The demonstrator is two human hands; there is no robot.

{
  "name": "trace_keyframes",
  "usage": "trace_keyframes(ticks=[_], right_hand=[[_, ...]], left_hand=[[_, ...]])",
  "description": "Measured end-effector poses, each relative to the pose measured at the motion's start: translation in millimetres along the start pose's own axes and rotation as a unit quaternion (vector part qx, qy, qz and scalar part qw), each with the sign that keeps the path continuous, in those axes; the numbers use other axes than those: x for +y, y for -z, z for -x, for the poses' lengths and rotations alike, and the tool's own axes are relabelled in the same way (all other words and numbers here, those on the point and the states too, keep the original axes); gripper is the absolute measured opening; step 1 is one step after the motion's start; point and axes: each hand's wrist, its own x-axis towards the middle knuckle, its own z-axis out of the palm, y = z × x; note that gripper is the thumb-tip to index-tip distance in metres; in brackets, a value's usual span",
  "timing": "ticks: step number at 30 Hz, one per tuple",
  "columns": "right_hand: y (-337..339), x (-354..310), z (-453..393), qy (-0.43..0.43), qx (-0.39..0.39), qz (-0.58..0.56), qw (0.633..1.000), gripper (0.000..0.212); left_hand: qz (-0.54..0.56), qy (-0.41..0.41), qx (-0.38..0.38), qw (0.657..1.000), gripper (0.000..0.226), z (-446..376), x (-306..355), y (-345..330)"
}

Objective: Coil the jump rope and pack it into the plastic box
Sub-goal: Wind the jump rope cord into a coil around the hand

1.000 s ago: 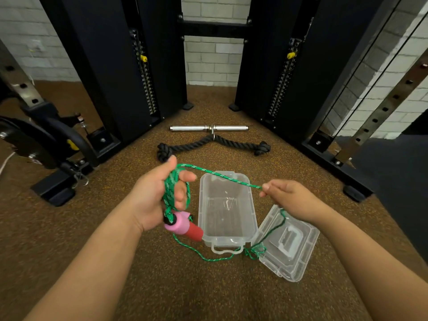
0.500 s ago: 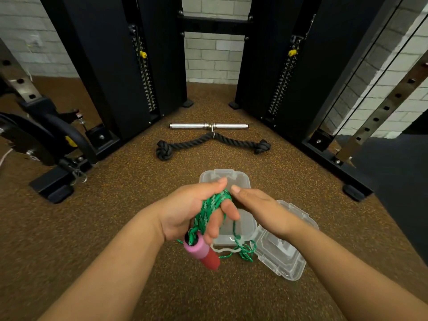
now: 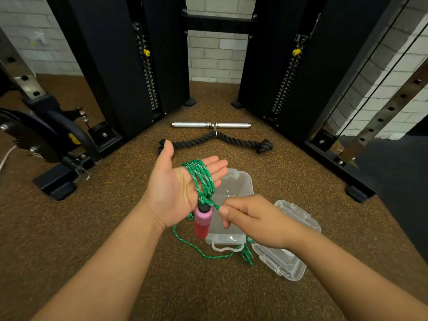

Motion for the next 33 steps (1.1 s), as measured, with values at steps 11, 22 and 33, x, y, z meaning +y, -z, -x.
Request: trace_keyframes(ticks=[11,22,33], right_hand=[[42.5,-25.8,-7.0,0.036,0.104,-0.189,0.976,0.027],[29.4,6.0,-14.8,-0.059,0.17,-0.15,0.972,0.027],[17.1,31.0,-8.7,-0.079,0.109,-0.121,0.983,0.031]], left_hand=[[-0.284,0.157,-0.054,0.944,0.117,6.0,-11.9,-8.2],[-0.254,0.136,-0.139,0.948,0.031,15.3,-9.9,-12.3],[-0.09,-0.001,0.035,0.995,0.045,12.1,4.4,-10.1]])
